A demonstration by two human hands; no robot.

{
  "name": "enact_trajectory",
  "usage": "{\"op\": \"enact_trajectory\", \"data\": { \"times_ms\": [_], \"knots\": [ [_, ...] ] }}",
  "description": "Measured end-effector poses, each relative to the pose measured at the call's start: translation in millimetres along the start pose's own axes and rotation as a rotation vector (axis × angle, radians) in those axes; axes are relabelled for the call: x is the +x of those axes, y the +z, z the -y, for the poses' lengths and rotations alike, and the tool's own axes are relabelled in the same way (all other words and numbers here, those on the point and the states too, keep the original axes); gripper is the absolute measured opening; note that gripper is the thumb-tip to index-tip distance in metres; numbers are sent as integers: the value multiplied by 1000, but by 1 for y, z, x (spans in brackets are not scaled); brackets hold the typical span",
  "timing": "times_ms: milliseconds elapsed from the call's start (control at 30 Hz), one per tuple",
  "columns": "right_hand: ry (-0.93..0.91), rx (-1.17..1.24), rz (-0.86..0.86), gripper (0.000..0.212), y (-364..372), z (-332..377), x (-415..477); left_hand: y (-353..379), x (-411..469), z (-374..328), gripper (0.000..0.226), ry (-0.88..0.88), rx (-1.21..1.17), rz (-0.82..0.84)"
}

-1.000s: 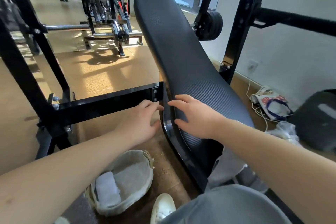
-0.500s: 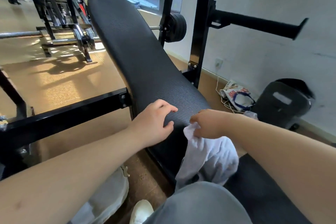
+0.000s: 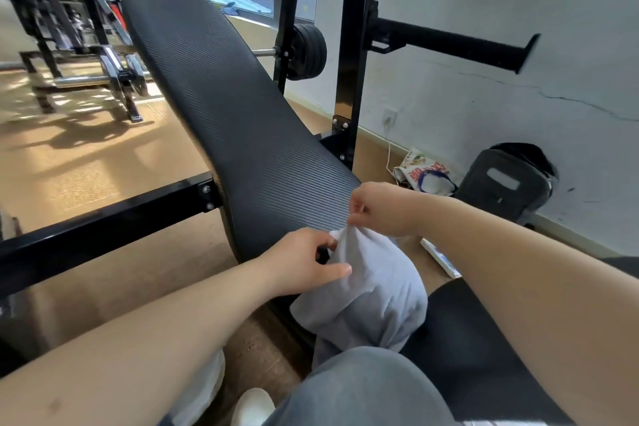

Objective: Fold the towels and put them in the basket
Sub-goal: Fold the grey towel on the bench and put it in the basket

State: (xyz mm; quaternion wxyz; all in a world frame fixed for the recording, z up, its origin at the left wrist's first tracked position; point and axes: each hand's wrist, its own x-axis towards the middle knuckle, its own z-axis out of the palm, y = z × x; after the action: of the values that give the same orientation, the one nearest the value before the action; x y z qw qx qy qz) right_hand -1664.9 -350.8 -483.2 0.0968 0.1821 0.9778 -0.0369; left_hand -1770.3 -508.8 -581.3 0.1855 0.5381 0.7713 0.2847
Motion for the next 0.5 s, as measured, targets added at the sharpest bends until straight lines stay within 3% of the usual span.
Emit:
{"op": "enact_trajectory", "data": {
  "times_ms": [200, 267, 367, 433, 500],
  "knots": [
    [54, 372, -182, 22, -15, -3, 0, 2, -1, -3, 29, -69, -95, -152],
    [48, 403, -43, 34, -13, -3, -5, -6, 2, -7, 24, -107, -156, -238],
    [99, 355, 255, 74, -2, 1, -12, -18, 12, -15, 14, -157, -245, -338],
    [44, 215, 233, 52, 7, 4, -9, -24, 20, -20, 6, -193, -381, -389],
    [0, 140, 91, 21, 7, 7, -4, -31, 22, -23, 17, -223, -537, -434]
  ]
}}
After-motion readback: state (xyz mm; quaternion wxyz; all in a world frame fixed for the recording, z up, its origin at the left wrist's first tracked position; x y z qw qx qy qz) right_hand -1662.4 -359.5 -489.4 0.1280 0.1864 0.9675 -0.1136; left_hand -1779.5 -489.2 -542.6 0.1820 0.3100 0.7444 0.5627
